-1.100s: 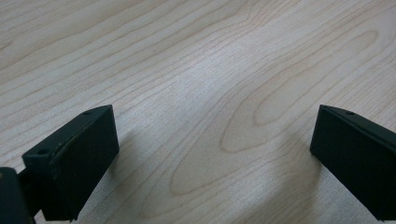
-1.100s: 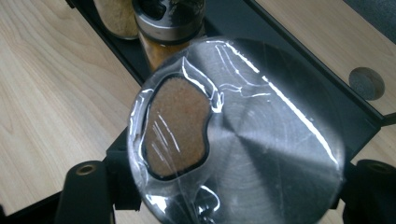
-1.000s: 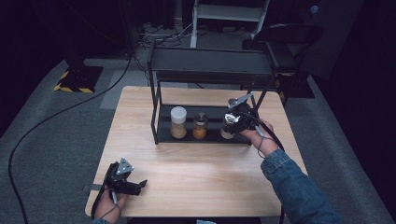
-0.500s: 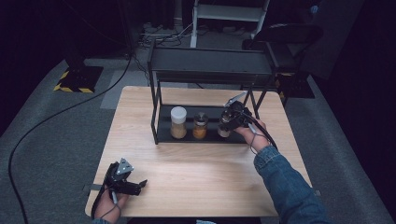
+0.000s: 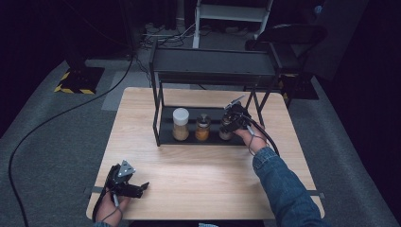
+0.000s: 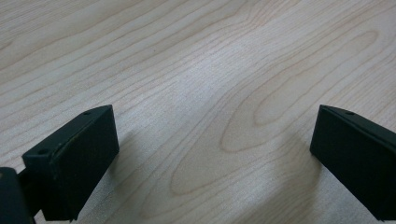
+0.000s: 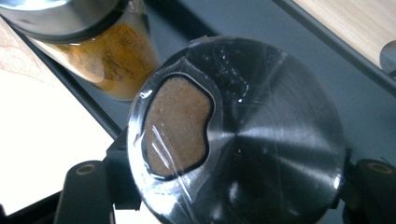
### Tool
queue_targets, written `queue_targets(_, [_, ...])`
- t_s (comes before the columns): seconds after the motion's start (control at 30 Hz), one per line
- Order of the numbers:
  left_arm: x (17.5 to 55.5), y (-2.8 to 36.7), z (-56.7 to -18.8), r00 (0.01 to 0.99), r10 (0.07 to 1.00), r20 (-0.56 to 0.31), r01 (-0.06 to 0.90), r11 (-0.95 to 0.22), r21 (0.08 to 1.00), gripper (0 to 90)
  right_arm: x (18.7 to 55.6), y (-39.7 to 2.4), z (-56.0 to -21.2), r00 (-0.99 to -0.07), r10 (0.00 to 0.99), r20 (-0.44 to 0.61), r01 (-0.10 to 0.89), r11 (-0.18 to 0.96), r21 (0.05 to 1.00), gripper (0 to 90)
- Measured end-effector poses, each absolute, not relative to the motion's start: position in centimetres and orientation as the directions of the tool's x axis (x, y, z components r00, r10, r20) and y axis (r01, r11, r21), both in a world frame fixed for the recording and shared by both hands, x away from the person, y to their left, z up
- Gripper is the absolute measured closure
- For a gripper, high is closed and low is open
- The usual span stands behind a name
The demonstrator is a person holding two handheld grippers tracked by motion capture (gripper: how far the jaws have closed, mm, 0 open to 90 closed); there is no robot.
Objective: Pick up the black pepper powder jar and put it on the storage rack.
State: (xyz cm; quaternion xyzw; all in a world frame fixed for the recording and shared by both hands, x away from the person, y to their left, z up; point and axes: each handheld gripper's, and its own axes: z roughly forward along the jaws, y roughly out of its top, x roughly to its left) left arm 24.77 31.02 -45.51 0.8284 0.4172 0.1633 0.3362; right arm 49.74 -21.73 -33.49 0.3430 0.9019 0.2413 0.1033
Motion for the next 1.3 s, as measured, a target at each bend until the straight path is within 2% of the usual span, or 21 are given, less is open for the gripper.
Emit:
queue_targets(0.43, [24.8, 31.0, -45.5, 0.599, 0.801, -0.01, 0.581, -0.426, 0.693, 1.1, 50.0, -22.5, -34.4, -0.742, 0.67, 0.001, 0.575, 0.637, 0.514, 30.3])
queue_targets(0.53, [24.8, 31.0, -45.5, 0.599, 0.801, -0.01, 0.581, -0.426, 0.693, 1.1, 50.2, -22.7, -34.1, -0.735, 0.678, 0.02, 0.59, 0.624, 0.512, 17.6])
queue_targets(0.63, [24.8, 31.0, -45.5, 0.599, 0.801, -0.01, 0.581, -0.426, 0.693, 1.1, 49.7, -23.1, -33.4, -0.733, 0.68, 0.015, 0.582, 0.616, 0.531, 13.4])
queue_targets(0.87, [24.8, 31.0, -45.5, 0.599, 0.801, -0.01, 0.581, -0.426, 0.693, 1.1, 47.7, -23.9, -31.2, -0.738, 0.675, -0.012, 0.554, 0.615, 0.56, 8.6])
queue_targets(1.3, [24.8, 31.0, -45.5, 0.598, 0.801, -0.01, 0.581, -0.425, 0.694, 1.1, 41.9, -26.7, -28.0, -0.743, 0.668, -0.048, 0.489, 0.59, 0.643, 1.8])
